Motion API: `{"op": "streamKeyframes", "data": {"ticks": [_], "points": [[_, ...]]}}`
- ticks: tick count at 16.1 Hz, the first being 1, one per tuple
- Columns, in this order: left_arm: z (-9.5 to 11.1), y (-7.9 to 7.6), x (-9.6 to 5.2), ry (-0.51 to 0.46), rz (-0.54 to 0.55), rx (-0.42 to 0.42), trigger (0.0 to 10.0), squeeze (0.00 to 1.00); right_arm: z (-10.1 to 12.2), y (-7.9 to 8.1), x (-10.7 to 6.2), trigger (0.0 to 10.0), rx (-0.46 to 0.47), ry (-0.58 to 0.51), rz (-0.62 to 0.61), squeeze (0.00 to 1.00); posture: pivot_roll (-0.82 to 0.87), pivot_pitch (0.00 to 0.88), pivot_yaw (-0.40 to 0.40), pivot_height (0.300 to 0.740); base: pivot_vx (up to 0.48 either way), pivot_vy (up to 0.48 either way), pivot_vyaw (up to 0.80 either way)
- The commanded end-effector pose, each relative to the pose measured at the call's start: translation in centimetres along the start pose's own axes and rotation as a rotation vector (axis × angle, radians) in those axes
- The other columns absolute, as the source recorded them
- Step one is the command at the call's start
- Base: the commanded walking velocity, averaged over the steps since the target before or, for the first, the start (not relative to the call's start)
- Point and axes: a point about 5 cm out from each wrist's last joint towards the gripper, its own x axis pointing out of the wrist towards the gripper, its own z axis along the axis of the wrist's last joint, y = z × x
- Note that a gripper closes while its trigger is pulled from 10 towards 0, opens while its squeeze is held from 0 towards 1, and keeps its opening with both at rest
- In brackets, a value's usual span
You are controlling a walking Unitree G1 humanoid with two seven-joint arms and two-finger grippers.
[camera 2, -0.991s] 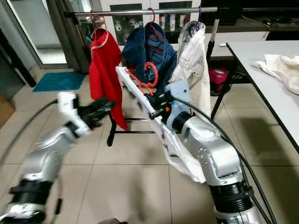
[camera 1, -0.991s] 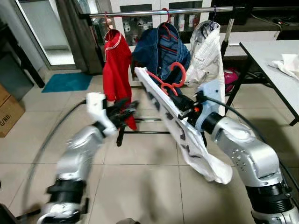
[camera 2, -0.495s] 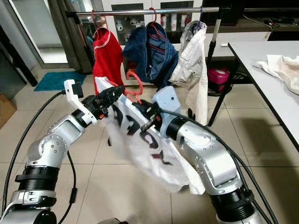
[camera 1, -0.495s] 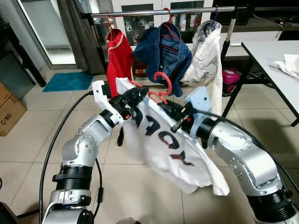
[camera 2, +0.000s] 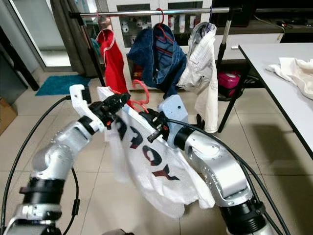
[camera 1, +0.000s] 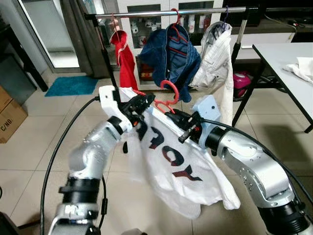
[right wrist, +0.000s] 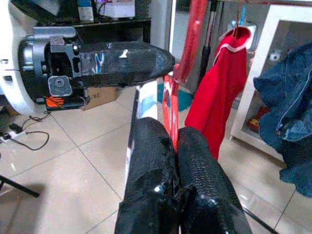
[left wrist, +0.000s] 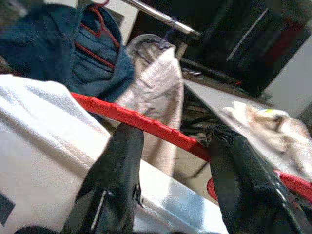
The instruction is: Hang hanger
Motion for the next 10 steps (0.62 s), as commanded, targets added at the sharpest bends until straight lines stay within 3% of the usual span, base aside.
{"op": "streamKeyframes", "data": {"ticks": [1, 4, 5, 8, 9, 10], "points": [[-0.5, 0.9, -0.5, 0.017, 0.107, 0.091, 10.0, 0.0, 1.8, -0.2, -0.2, 10.0, -0.027, -0.085, -0.009, 0.0, -0.1, 0.0, 0.126, 0.74, 0.0, 0.0, 0.0], [-0.9, -0.2, -0.7, -0.029, 0.138, 0.154, 10.0, 0.0, 1.8, -0.4, -0.2, 10.0, -0.031, -0.087, -0.013, 0.0, -0.1, 0.0, 0.126, 0.74, 0.0, 0.0, 0.0], [-0.7, -0.5, -0.8, -0.073, 0.153, 0.134, 10.0, 0.0, 1.8, -0.5, -0.2, 10.0, -0.032, -0.089, -0.018, 0.0, -0.1, 0.0, 0.127, 0.74, 0.0, 0.0, 0.0], [-0.4, -1.6, -0.9, -0.18, 0.087, -0.048, 10.0, 0.0, 2.0, -1.0, -0.3, 10.0, -0.034, -0.095, -0.033, 0.0, -0.1, 0.0, 0.128, 0.74, 0.0, 0.0, 0.0], [-0.4, -1.8, -1.0, -0.193, 0.058, -0.083, 10.0, 0.08, 1.9, -1.1, -0.4, 10.0, -0.035, -0.095, -0.037, 0.0, -0.1, 0.0, 0.127, 0.74, 0.0, 0.0, 0.0], [-0.4, -1.8, -1.1, -0.178, 0.058, -0.002, 10.0, 1.0, 1.9, -1.2, -0.4, 10.0, -0.038, -0.093, -0.042, 0.0, -0.1, 0.0, 0.126, 0.74, 0.0, 0.0, 0.0]]}}
